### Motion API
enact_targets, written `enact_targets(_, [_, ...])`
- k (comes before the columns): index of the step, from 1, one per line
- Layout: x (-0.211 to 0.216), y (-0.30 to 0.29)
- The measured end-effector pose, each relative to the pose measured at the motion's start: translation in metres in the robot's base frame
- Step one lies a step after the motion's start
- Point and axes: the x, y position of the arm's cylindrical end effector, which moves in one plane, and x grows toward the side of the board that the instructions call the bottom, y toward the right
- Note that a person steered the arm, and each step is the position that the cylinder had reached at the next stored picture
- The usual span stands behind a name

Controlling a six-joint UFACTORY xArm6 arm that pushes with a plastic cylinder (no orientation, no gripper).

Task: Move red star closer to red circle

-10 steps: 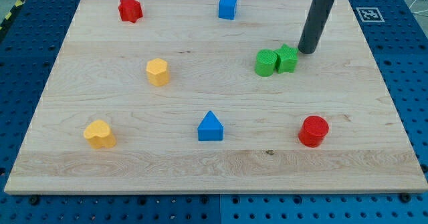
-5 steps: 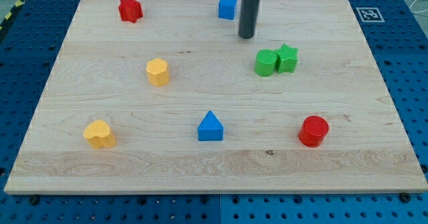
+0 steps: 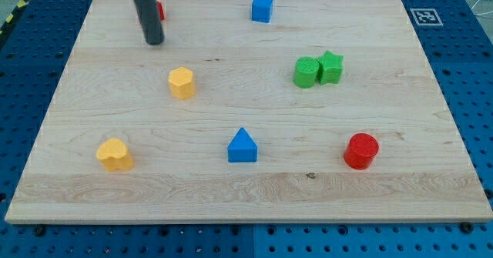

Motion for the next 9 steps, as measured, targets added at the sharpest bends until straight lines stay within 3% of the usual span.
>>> enact_targets(2, [-0.036,-0.054])
enact_targets(3, [-0.058,-0.049])
enact_targets(4, [-0.072,-0.035])
enact_targets(7, [-0.049,0.066])
enact_targets(9, [-0.063,0.078])
